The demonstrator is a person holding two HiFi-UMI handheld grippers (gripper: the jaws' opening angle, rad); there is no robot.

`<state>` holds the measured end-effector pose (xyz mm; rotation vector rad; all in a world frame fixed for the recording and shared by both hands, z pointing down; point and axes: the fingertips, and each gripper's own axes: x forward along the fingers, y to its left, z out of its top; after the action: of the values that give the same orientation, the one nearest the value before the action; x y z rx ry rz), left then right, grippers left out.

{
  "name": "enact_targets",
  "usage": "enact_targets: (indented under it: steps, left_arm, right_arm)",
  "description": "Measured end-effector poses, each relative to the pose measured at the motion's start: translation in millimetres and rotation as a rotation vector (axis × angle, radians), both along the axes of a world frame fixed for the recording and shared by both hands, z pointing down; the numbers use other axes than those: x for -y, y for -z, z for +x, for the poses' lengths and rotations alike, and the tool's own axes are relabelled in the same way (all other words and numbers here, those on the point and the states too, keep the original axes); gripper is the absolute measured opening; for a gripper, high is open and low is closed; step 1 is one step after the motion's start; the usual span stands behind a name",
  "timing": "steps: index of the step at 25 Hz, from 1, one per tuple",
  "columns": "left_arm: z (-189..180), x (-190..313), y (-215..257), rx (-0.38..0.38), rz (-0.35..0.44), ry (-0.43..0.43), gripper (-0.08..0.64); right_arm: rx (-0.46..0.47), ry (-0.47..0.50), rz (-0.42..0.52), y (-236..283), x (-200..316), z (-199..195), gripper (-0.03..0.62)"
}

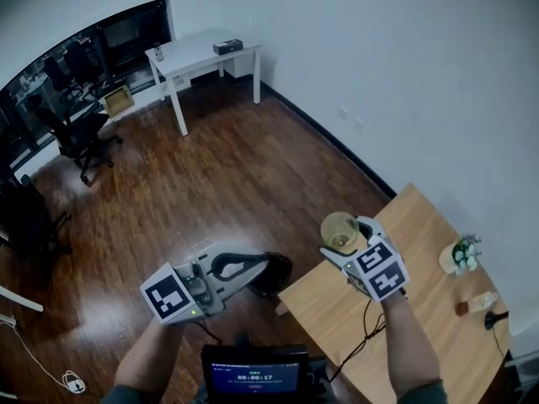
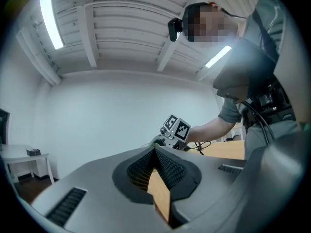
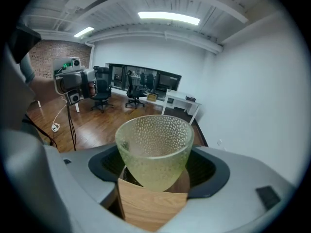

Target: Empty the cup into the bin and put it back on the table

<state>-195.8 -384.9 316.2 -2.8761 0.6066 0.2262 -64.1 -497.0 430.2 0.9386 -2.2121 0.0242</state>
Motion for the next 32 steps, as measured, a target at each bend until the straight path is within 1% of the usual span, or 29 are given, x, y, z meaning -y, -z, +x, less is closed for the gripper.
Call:
enact_targets:
  steps: [3,7,11,18,22,26,32]
  left_arm:
    - [-20,9,0,-0.001,0.006,-0.012,0.0]
    - [-38,21,-8,0.007,-0.001,-0.034,0.0]
    - [-49,29,-13,0.001,-0.01,-0.062,0.0]
    - [-69,44,-20,-0.021,-0.025,-0.065,0.0]
    - [-74,50,-19,-0.037,-0.015,-0.077,0.0]
    - [-79,54,-23,-0.027,-0.029,-0.087,0.0]
    - [-87,66,-18,-0.033,-0.016,-0.09,0.0]
  right_arm:
    - [-0.051,-0.023,0.005,-8,10,-16,0.382]
    - [-0.153,-0.026,0.024,-21,22,-34,0.382]
    - [-0.232,-0.027,0.039,-29,33,-46,0.382]
    - [-0.399,-0.001,0.074,-38,47,-60,0.382]
    - [-0.449,-0.003,0.076,-42,55,-61,0.382]
    - [-0.498,0.009,0.094,-37,61,-66,0.382]
    - [-0.567,0.031,0.107,-40,70,-76,0.382]
